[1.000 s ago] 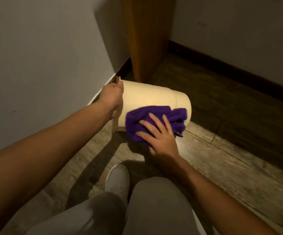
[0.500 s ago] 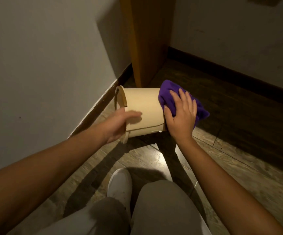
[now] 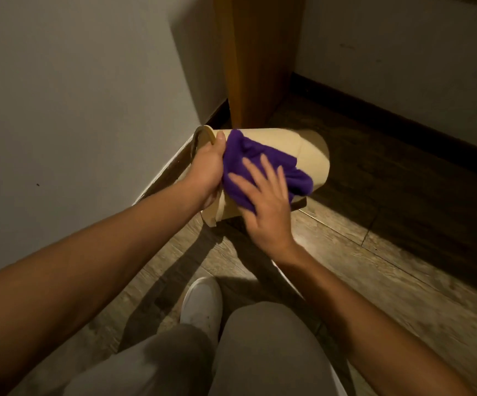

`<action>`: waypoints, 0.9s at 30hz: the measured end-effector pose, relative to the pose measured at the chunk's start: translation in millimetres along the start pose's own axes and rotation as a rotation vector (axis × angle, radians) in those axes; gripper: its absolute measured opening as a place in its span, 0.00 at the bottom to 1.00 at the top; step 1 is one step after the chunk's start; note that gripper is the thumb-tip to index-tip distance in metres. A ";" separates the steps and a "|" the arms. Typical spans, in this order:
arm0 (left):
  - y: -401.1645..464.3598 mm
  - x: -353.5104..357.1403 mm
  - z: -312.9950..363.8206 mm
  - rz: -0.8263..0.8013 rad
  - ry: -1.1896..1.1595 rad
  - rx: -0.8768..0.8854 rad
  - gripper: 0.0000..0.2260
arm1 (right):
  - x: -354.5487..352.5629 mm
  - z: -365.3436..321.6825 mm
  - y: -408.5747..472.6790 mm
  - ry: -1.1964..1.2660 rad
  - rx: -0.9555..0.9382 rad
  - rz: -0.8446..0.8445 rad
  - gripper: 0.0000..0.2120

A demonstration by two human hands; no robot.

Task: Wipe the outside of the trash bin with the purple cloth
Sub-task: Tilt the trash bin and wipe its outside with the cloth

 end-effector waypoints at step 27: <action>0.6 2.8 -0.9 0.020 0.309 0.243 0.22 | 2.0 24.2 32.4 0.227 0.273 0.162 0.29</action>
Point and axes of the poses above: each hand's wrist, its own y-axis towards the middle knuckle, its own x-axis out of the palm, z = x × y, the point moved 5 cm from there along y, towards the middle knuckle, and after that the axes turned 5 degrees about x, right-handed, at the moved point
